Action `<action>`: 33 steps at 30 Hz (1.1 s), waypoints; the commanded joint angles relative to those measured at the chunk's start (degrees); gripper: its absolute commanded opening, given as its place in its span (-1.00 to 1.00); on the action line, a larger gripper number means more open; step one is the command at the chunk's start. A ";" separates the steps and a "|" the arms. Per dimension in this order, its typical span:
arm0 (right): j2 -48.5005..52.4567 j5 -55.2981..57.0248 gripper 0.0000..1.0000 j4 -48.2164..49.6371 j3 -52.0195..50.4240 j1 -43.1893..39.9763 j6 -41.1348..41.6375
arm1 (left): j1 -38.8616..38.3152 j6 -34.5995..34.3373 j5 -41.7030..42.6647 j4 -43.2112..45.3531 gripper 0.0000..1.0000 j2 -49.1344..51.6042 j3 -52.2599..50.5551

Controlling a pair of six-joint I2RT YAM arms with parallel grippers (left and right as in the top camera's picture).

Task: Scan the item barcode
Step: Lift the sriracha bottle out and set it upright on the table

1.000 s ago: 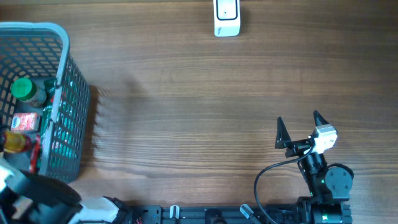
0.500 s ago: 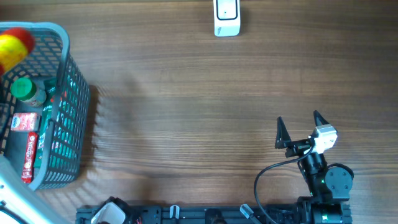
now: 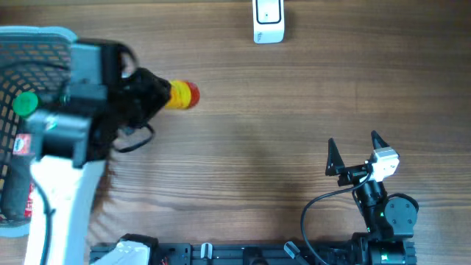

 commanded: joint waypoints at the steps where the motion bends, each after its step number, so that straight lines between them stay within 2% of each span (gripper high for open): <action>1: -0.26 0.35 1.00 0.33 -0.07 0.28 0.76 | -6.80 0.94 -12.15 -2.32 -0.22 6.10 0.85; 6: -0.26 0.35 1.00 0.33 -0.07 0.28 0.76 | -13.38 -1.81 -14.12 -2.97 -0.22 17.90 0.85; 12: -0.26 0.35 1.00 0.33 -0.07 0.28 0.76 | -16.57 -6.25 -13.84 -0.26 -0.21 28.06 0.83; 18: -0.26 0.35 1.00 0.33 -0.07 0.28 0.79 | -16.85 -30.73 -13.31 2.49 -0.21 29.73 0.13; 22: -0.26 0.35 1.00 0.33 -0.07 0.28 0.76 | -16.87 -43.12 -13.27 4.17 -0.21 29.73 -2.62; 25: -0.26 0.35 1.00 0.33 -0.07 0.28 0.76 | -16.87 -48.50 -13.44 4.66 -0.21 29.73 -6.01; 29: -0.26 0.35 1.00 0.33 -0.07 0.28 0.79 | -16.87 -50.21 -13.44 5.51 -0.20 29.73 -8.13; 30: -0.26 0.35 1.00 0.33 -0.07 0.28 0.81 | -16.87 -50.25 -13.27 5.92 -0.18 29.73 -8.13; 32: -0.26 0.35 1.00 0.33 -0.07 0.28 0.79 | -16.87 -52.26 -11.93 6.25 0.08 29.73 -8.13; 33: -0.26 0.35 1.00 0.33 -0.07 0.28 0.79 | -16.87 -52.74 -11.04 6.60 0.44 29.70 -8.11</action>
